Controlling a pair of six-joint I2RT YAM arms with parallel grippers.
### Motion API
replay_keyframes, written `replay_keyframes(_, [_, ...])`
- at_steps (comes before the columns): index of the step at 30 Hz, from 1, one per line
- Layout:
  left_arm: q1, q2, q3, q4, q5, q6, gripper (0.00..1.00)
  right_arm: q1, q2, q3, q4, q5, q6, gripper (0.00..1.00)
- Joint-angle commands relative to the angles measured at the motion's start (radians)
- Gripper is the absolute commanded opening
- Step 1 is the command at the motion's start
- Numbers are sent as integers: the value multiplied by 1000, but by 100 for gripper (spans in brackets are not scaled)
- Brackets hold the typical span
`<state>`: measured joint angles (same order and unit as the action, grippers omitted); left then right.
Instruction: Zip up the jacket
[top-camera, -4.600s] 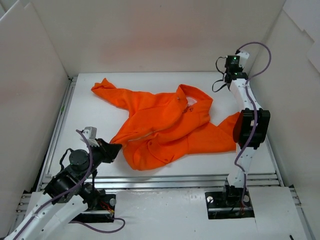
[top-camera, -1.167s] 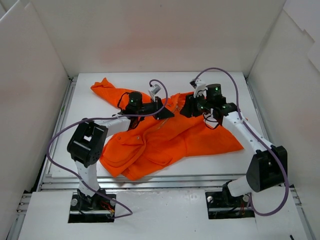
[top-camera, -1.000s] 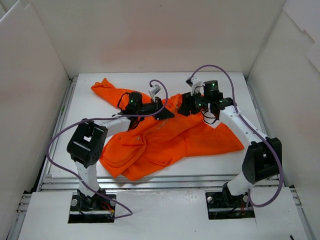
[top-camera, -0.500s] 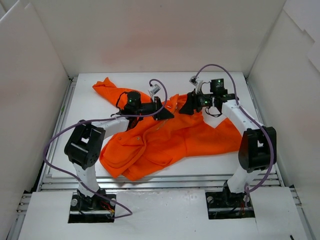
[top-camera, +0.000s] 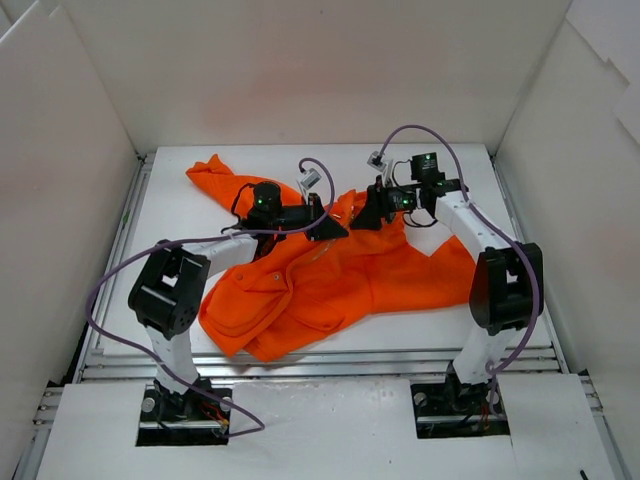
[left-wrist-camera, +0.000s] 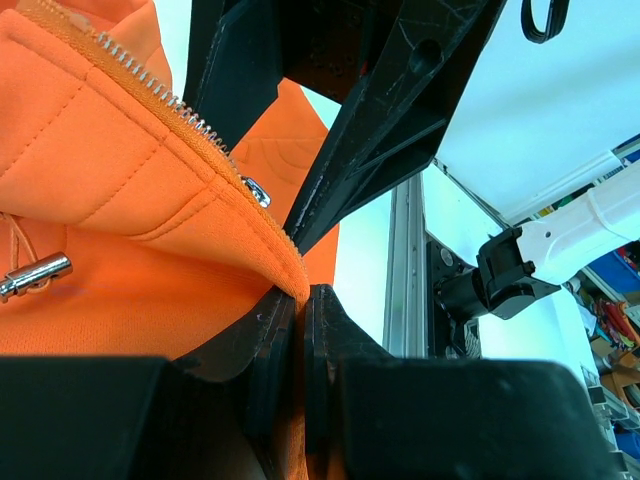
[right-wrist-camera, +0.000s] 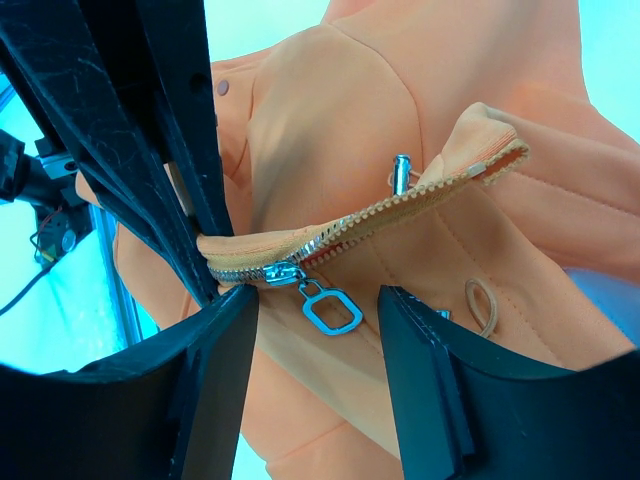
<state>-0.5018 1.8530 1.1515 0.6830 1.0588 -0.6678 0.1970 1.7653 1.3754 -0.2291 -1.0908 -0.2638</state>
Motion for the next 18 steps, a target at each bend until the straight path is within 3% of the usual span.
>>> replay_keyframes(1, [2,-80,36,121,58,-1,0,9,3,56,-16,-78,-32,52])
replay_keyframes(3, [2,-80,43,107,56,4,0,10,-1,48,-24,-83,-40,48])
replay_keyframes(6, [2,-81,40,109,55,5,0,10,-13,33,-16,-83,-31,36])
replay_keyframes(7, [2,-83,39,110,55,5,0,9,-18,27,-16,-69,-29,26])
replay_keyframes(9, [2,-78,45,109,53,1,0,9,-39,17,-12,-51,-25,19])
replay_keyframes(12, [11,-86,39,116,55,-3,0,9,-75,-12,30,-11,14,0])
replay_keyframes(18, [11,-95,36,119,55,-6,0,7,-145,-67,138,135,130,0])
